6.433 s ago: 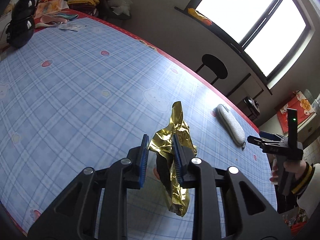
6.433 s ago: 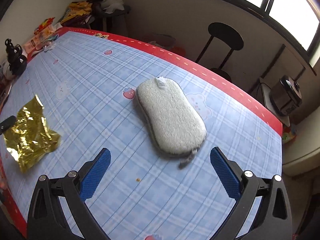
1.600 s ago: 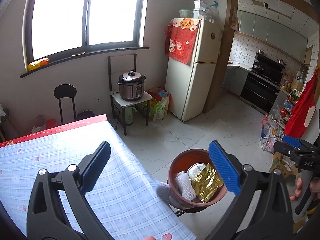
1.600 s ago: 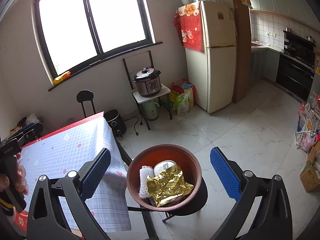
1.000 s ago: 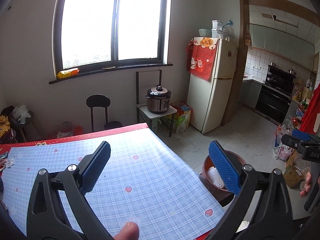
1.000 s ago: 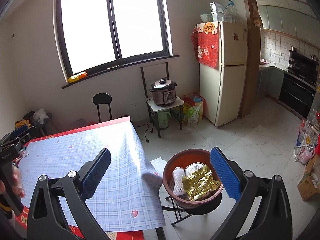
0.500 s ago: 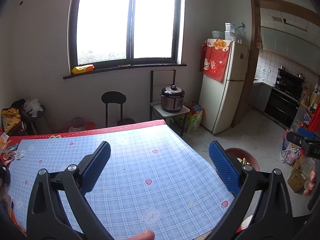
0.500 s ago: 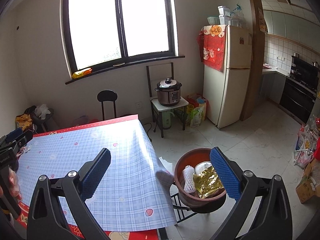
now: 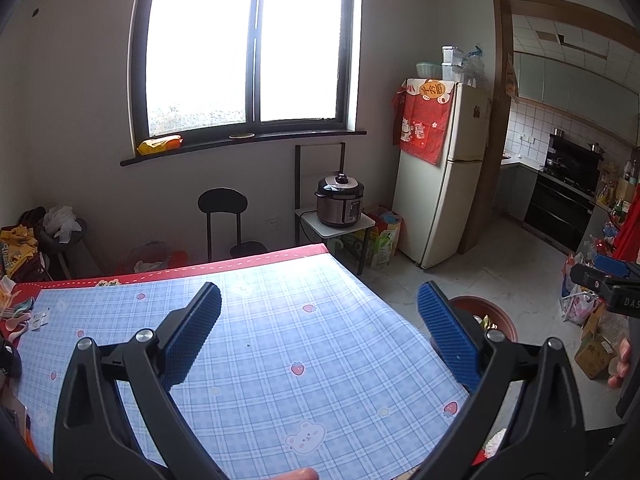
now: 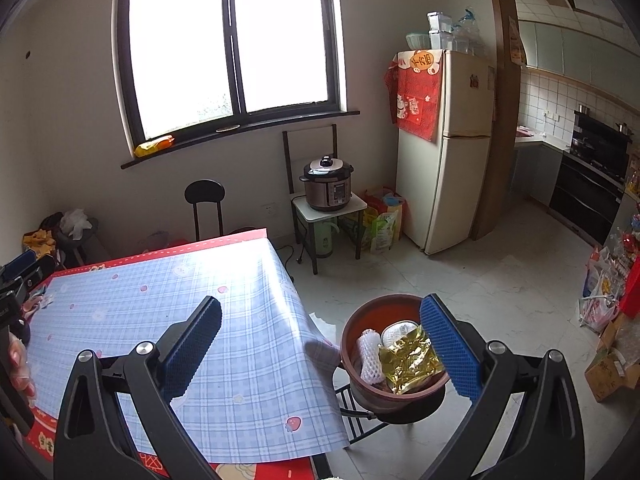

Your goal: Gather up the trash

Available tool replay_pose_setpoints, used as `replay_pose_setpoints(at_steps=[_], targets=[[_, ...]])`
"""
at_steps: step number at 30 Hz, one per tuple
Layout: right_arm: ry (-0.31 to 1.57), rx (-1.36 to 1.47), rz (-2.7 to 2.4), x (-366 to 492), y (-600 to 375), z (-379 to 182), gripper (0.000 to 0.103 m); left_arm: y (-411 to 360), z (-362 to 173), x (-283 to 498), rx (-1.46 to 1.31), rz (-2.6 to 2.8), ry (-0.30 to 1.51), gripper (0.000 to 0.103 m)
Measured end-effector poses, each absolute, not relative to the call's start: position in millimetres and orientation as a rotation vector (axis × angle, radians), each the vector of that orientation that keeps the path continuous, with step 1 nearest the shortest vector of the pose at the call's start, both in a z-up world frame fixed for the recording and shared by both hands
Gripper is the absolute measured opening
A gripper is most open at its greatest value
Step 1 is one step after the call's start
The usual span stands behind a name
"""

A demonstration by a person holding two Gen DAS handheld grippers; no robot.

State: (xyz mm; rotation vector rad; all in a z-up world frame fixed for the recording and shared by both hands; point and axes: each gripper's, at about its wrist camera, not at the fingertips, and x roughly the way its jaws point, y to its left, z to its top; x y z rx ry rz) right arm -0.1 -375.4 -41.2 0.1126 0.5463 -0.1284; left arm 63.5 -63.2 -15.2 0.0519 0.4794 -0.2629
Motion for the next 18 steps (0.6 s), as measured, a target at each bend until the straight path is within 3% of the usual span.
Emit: replay_pose_setpoints(at_steps=[18], targets=[[0.559, 0.109, -0.134, 2, -380, -42, 0.098, -74, -15, 61, 0.065, -0.281, 0.478, 0.097]])
